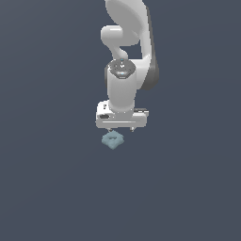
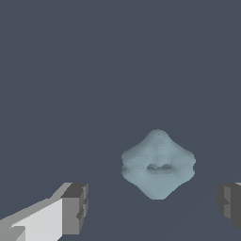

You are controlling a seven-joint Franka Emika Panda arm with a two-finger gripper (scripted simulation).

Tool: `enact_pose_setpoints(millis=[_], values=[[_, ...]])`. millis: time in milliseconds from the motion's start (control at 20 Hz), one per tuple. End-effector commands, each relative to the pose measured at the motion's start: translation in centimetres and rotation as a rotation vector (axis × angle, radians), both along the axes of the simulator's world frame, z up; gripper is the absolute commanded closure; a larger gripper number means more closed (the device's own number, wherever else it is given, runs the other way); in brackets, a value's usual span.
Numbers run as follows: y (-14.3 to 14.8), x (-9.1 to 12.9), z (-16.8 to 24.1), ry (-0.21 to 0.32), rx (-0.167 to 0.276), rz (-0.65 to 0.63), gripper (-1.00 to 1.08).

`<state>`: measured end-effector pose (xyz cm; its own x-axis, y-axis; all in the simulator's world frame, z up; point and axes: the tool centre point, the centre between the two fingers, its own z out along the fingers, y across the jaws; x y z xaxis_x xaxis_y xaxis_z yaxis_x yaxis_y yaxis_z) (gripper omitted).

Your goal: Pick up the object and move it to a goal position.

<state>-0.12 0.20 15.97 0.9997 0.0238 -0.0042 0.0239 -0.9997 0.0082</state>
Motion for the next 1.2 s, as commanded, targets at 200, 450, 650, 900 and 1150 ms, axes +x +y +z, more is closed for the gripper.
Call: enact_pose_setpoints(millis=[200, 450, 650, 900, 1150], values=[[0.5, 0.1, 0.2, -0.003, -0.005, 0.016, -1.0], [0.9, 0.4, 0.8, -0.011, -0.007, 0.04, -1.0], [0.7, 0.7, 1.7, -0.019, 0.003, 0.039, -1.0], [0.8, 0.7, 1.9, -0.021, 0.013, 0.041, -1.0], [0.7, 0.3, 0.9, -0.011, 0.027, 0.056, -1.0]])
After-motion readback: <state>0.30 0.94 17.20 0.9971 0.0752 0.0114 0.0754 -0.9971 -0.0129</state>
